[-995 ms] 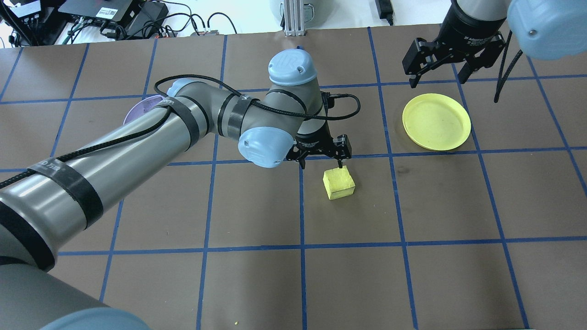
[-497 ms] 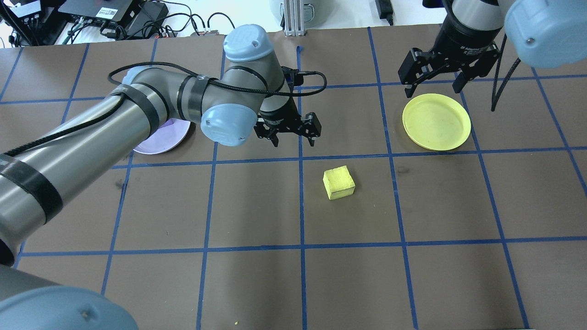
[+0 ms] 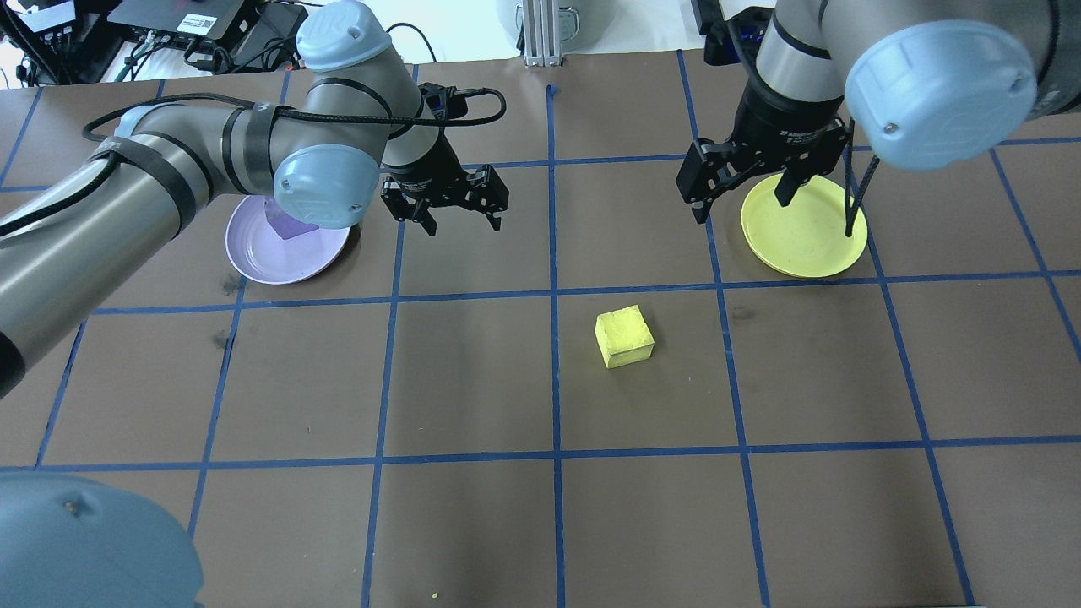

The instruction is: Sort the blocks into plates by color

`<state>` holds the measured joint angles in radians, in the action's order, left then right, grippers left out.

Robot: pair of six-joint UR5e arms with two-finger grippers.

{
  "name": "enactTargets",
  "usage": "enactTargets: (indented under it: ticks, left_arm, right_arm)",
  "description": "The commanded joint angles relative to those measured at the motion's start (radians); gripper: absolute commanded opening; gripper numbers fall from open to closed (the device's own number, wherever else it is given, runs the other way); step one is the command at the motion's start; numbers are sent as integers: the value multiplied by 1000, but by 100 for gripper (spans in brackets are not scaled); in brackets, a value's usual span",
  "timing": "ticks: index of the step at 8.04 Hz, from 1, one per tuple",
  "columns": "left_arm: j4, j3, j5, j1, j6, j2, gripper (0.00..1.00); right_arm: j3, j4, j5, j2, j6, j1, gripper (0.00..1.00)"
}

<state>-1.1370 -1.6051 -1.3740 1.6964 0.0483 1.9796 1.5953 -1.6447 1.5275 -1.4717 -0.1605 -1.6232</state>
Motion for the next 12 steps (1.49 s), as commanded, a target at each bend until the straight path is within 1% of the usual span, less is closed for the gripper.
enactTargets:
  ticks: [1,2,3,4,6,7,8,9,10,12]
  left_arm:
    - [-82,57,-89,-23,-36,-11,100]
    - [-196,129,-173,-35,-71,-24,100]
    - [-305,199,-201,-31,-91,-31,100]
    - [-382,250,-198,-21,-84,-48,100]
    - [-455,260,-198,-15,-47,-132,100]
    - [-501,260,-200,-8,-39,-181,100]
    - [-507,258,-200,-4,-16,-236,100]
    - [-507,257,-203,-4,-15,-272,100]
    - [-509,257,-204,-4,-15,-304,100]
    - [-500,241,-214,-4,-15,-289,100]
  right_arm:
    - [72,-67,0,20,-10,-72,100]
    - [113,-107,0,37,-2,-95,100]
    - [138,-175,0,62,5,-118,100]
    - [140,-213,2,95,9,-138,100]
    - [140,-215,-4,166,36,-142,100]
    - [141,-215,-3,186,77,-147,100]
    - [143,-215,-4,209,94,-167,100]
    - [143,-222,-3,230,95,-191,100]
    - [144,-246,-1,244,95,-207,100]
    - [156,-274,-1,260,93,-210,100]
